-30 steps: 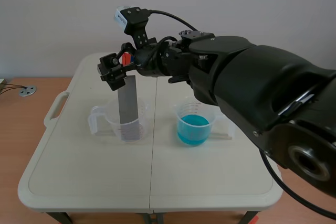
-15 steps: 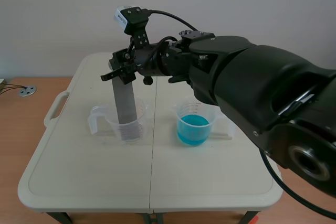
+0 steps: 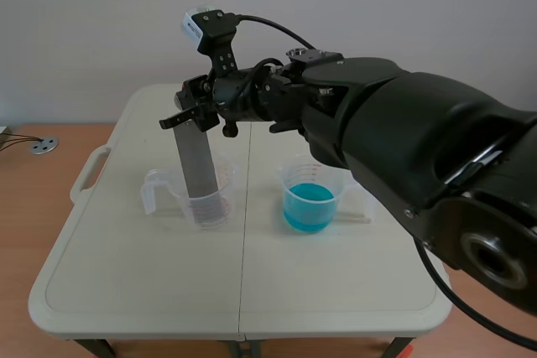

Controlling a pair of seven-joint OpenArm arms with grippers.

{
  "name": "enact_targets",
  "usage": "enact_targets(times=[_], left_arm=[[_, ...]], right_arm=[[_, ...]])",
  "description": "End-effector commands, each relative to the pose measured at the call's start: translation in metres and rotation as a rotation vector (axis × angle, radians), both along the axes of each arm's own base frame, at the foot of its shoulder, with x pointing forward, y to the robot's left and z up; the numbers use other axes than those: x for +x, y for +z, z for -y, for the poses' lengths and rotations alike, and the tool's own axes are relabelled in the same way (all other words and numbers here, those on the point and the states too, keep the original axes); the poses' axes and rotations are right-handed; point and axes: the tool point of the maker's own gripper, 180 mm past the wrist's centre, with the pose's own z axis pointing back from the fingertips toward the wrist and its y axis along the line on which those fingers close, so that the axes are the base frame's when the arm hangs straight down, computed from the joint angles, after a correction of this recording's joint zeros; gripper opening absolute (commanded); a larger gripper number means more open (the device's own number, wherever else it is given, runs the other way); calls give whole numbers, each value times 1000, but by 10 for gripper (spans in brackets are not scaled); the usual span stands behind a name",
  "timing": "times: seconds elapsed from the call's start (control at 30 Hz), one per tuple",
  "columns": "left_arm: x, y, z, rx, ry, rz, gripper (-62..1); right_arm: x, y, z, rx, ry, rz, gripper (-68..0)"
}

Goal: Hold the metal plate by the orange handle, dip it into the blue solution, take it out and point at it, then put the plate back in the beaker on the left.
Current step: 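Lift the metal plate out of the left beaker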

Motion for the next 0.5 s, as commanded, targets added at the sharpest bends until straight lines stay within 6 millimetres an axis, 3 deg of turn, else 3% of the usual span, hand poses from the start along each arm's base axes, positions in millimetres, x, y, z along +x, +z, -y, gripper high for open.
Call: enact_targets(times=[0.0, 0.47], left_arm=[[3, 4, 6, -22, -4, 14, -585], [3, 4, 6, -22, -4, 14, -585]], right_arm=[[7, 21, -4, 38, 3, 42, -662], [-5, 30, -14, 72, 67, 56, -662]])
